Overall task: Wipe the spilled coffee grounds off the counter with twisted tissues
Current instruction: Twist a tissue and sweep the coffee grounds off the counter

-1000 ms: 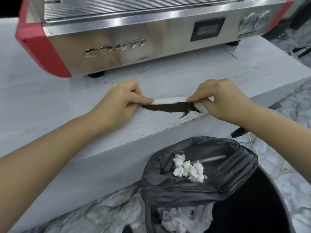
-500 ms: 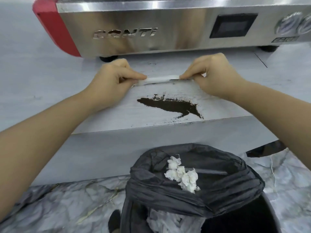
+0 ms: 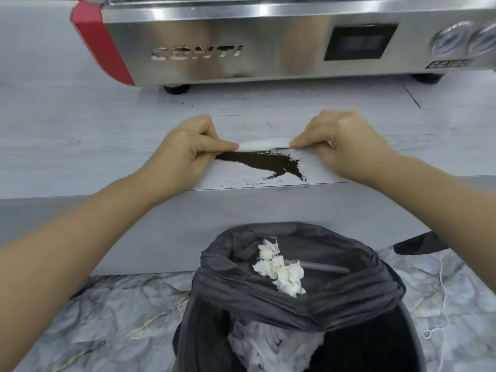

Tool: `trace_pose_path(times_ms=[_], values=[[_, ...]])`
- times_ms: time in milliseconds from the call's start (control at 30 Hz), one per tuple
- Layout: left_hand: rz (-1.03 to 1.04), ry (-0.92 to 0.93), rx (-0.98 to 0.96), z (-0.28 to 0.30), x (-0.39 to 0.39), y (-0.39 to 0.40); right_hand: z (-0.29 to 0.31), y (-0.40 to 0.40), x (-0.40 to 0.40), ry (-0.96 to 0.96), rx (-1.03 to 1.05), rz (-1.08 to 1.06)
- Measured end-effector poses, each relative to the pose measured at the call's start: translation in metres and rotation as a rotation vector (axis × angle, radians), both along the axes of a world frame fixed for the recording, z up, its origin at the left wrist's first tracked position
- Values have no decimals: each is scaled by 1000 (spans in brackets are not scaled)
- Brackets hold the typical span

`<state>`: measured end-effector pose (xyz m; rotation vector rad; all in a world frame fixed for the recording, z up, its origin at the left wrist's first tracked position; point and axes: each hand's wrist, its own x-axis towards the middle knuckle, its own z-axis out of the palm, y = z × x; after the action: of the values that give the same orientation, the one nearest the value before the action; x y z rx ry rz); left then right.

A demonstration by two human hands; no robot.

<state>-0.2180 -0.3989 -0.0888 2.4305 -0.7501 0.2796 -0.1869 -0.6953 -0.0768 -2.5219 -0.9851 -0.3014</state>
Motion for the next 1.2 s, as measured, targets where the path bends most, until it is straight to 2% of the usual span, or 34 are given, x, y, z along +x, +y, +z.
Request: trace_pose_path(times_ms=[167, 233, 367, 500, 667, 833, 1033, 1200], values=[[-50, -21, 25, -7, -63, -15, -10, -28, -76, -52, 33, 3], [-128, -7, 74, -36, -104, -24, -43, -40, -124, -36, 15, 2], [-159, 142, 151, -106, -148, -46, -132, -53, -185, 158, -51, -54], [-79, 197, 171, -134, -133, -62, -160, -53, -182, 229, 10, -181], [-18, 249, 170, -144, -125, -69, -160, -54, -179, 267, -56, -219], [12, 250, 182, -149, -127, -69, -154, -54, -181, 358, -26, -316], [83, 2, 373, -148, -133, -72, -161, -47, -183, 185, -169, -386], [128, 5, 412, -145, -142, -71, -162, -42, -190, 156, -190, -418]])
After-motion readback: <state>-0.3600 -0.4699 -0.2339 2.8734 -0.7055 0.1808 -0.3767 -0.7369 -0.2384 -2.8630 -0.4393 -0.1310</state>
